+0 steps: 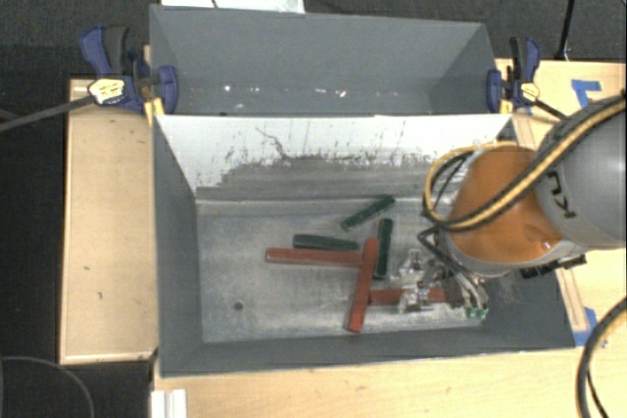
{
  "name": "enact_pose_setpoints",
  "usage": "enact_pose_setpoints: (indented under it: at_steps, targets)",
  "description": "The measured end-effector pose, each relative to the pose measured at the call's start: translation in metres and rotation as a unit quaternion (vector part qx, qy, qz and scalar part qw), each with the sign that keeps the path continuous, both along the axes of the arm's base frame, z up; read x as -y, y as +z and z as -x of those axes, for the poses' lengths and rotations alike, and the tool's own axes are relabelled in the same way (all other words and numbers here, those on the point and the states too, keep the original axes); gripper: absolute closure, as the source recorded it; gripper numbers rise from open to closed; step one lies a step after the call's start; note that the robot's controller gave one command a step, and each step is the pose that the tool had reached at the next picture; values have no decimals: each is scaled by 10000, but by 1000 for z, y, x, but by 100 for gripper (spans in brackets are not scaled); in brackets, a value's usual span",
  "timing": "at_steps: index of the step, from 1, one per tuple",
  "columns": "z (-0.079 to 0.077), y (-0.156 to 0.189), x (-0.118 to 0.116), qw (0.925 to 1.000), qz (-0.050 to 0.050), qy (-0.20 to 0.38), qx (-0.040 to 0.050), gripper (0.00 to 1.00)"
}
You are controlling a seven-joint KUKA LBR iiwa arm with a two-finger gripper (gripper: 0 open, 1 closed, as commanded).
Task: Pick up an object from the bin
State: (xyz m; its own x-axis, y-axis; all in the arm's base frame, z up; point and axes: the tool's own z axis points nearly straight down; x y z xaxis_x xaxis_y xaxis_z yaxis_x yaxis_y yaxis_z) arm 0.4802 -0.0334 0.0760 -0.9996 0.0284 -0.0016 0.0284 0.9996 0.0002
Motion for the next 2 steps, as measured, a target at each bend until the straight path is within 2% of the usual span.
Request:
enact_pose_setpoints:
  at_steps: [1,2]
  targets:
    - [0,0,0,10000,1,5,0,100]
    - [-5,162,-12,10000,0,43,20,100]
